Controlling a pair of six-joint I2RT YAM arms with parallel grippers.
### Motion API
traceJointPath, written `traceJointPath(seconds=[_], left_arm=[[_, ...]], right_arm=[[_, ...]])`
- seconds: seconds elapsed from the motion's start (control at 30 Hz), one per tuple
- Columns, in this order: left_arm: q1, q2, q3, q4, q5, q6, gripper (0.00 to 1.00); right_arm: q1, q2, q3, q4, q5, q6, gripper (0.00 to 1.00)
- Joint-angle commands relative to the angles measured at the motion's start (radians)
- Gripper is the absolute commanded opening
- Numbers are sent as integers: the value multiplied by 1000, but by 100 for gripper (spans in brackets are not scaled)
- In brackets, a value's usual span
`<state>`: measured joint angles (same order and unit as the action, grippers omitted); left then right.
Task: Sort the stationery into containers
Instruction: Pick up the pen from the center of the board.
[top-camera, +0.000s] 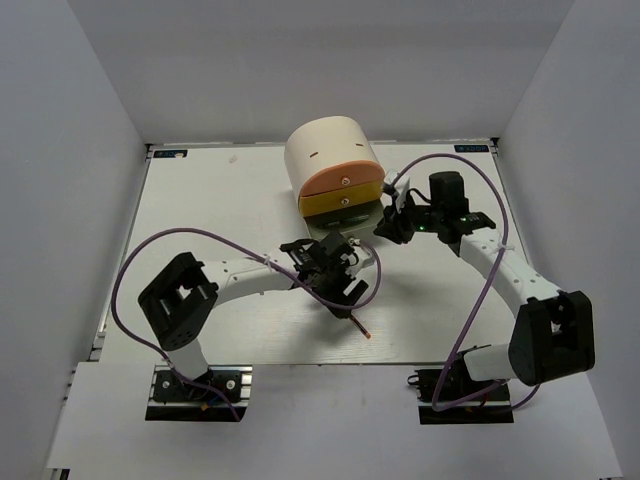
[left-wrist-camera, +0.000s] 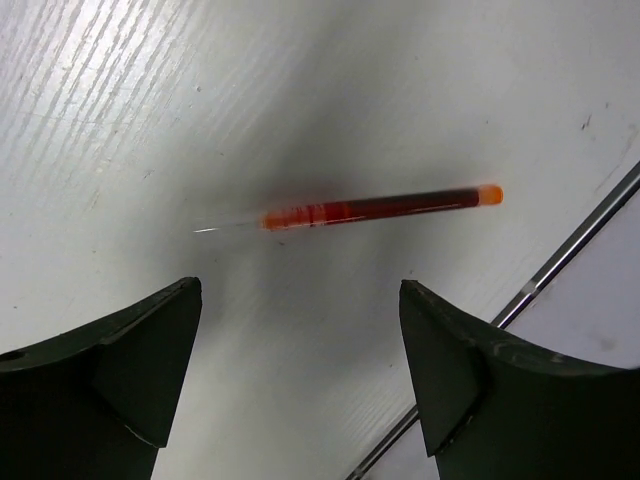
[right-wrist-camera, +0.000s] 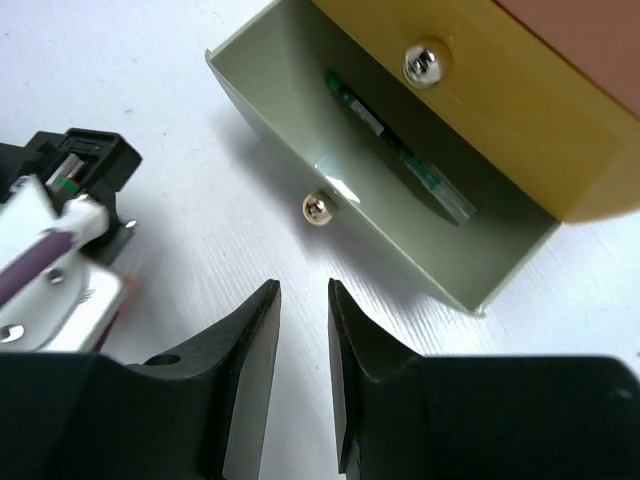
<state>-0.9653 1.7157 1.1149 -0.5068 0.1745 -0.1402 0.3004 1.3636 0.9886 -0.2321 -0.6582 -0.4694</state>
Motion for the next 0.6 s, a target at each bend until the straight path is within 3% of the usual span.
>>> traceJointPath(seconds=[0.0, 0.33, 0.57], left_arm=[[-24, -64, 16, 8, -9, 142, 90], [-81, -88, -26, 70, -3, 453, 87], [-111, 28, 43, 57, -27, 524, 79]], right_arm=[[-33, -40, -27, 27, -8, 35, 32], [-121, -90, -65, 19, 6, 55, 32], [-167, -103, -71, 4, 3, 49, 32]])
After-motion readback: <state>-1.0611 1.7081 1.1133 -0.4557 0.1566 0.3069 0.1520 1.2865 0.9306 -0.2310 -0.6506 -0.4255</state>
